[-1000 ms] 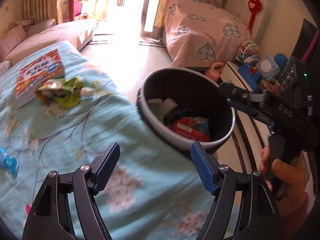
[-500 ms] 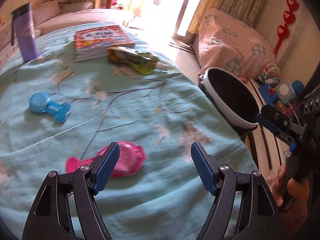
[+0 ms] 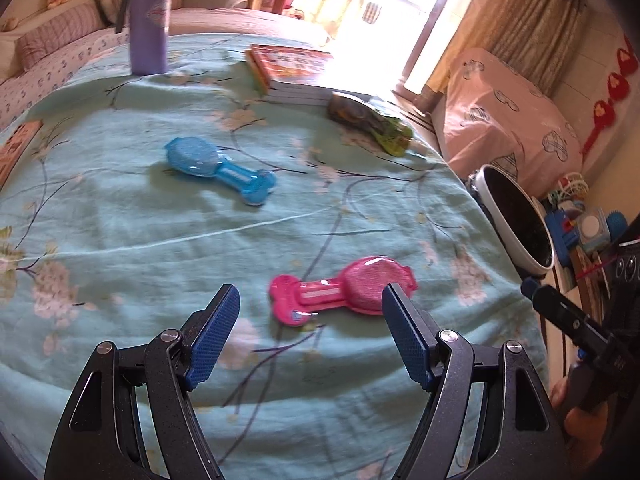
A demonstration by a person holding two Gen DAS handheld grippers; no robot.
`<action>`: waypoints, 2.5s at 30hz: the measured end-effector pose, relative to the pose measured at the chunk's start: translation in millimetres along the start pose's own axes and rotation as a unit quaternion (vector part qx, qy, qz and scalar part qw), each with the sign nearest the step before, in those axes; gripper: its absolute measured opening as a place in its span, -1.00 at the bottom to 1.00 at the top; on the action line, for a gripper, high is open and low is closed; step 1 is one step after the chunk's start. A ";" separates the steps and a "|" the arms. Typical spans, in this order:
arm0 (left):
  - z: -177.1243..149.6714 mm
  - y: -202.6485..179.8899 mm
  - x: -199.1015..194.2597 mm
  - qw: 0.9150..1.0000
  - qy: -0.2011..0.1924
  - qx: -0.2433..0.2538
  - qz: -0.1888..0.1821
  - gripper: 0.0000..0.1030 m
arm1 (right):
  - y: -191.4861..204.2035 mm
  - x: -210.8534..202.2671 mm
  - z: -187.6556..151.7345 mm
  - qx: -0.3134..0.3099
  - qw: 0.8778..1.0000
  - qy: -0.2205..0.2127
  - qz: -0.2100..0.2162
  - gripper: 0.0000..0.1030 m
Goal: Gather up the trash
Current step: 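Move both open tools back toward the hairbrushes on the table, then grasp the blue hairbrush with the left tool while the right tool grasps the pink hairbrush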
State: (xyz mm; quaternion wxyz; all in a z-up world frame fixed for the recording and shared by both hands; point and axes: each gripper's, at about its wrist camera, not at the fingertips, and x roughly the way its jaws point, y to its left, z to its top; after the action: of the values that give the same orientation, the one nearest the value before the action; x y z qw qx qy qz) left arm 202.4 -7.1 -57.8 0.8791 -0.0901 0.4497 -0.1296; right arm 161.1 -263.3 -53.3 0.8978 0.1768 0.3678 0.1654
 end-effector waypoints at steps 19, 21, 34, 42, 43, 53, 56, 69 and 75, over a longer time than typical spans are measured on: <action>85.8 58.5 80.2 0.995 0.027 -0.041 0.091 0.44 | 60.0 53.8 -16.4 -0.114 0.990 0.074 0.034 0.83; 86.3 48.9 85.8 0.994 0.019 0.000 0.108 0.12 | 65.7 63.3 -15.2 -0.127 0.988 0.084 0.034 0.83; 21.4 42.5 23.2 0.990 0.060 0.116 -0.045 -0.62 | 66.4 94.9 -9.1 -0.116 0.985 0.118 0.049 0.52; -12.9 45.7 4.9 0.992 0.062 0.104 -0.041 -0.62 | 53.4 90.3 -5.4 -0.062 0.992 0.098 0.054 -0.68; -13.4 48.4 5.6 0.993 0.057 0.097 -0.040 -0.62 | 50.8 84.4 -5.3 -0.058 0.994 0.087 0.043 -0.70; -14.1 45.7 7.9 0.996 0.041 0.071 -0.036 -0.53 | 26.2 54.2 2.9 -0.065 0.996 0.067 -0.013 0.44; -13.6 45.4 9.3 0.996 0.040 0.072 -0.038 -0.48 | 45.1 61.0 12.6 -0.153 0.985 0.078 -0.015 0.51; -8.2 34.0 16.3 0.996 0.023 0.085 -0.010 -0.58 | 73.4 116.7 3.3 -0.307 0.940 0.146 -0.027 0.03; -8.3 17.0 13.4 0.996 0.022 0.081 -0.036 -0.59 | 42.5 77.1 3.0 -0.201 0.974 0.103 -0.032 0.02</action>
State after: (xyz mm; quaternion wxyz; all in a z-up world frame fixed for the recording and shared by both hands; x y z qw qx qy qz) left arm 205.7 4.6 -77.5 0.8682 -0.0319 0.4533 -0.1994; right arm 208.2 -193.4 -79.1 0.8772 -0.0370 0.4227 0.2248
